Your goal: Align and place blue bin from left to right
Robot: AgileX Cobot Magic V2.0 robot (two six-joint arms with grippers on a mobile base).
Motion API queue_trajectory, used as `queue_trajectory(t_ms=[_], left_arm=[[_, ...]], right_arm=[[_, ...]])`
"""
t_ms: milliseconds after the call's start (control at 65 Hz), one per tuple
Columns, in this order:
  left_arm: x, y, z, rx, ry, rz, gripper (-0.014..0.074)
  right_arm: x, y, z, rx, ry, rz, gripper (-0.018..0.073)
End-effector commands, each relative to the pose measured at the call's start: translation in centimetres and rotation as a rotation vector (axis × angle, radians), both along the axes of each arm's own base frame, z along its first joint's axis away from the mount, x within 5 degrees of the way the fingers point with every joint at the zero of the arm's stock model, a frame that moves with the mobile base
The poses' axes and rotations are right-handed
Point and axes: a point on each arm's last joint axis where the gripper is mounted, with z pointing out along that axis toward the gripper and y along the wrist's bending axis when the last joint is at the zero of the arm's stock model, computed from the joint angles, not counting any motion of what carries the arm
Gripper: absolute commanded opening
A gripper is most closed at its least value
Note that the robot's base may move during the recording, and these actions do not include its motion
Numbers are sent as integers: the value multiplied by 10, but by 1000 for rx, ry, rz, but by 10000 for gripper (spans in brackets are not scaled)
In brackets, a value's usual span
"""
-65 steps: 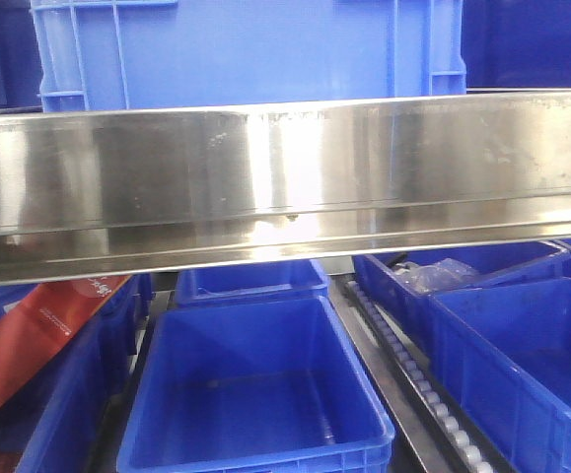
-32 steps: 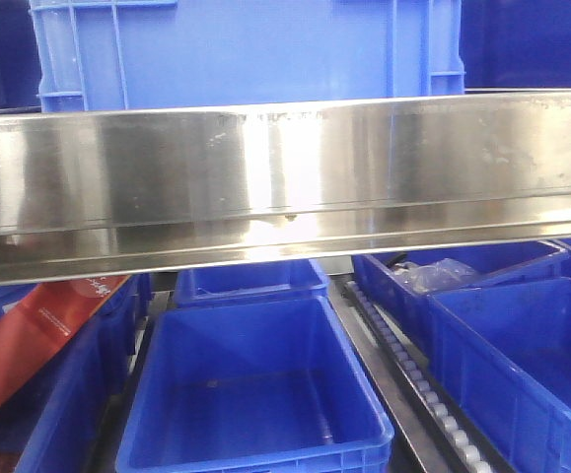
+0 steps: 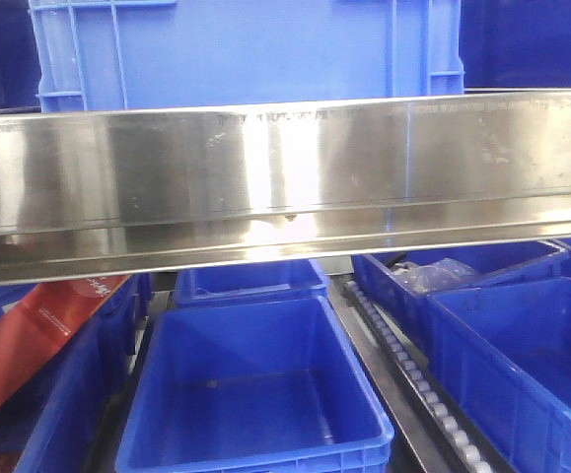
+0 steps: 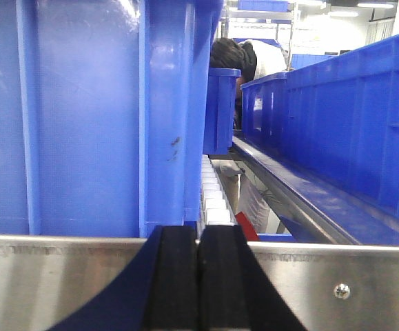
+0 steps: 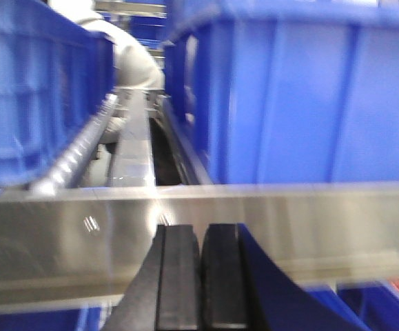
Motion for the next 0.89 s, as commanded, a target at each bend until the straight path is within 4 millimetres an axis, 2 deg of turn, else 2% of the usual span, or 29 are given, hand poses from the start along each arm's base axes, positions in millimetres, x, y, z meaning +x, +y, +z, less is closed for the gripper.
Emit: queue_trajectory(t_ms=[0, 92, 877], left_arm=[[-1, 0, 3, 8, -28, 0, -111], [-1, 0, 3, 8, -28, 0, -111], [-1, 0, 3, 8, -30, 0, -111]], right_arm=[[-5, 0, -17, 4, -31, -17, -71], [-10, 0, -35, 2, -48, -17, -71], [-10, 0, -36, 3, -36, -17, -71]])
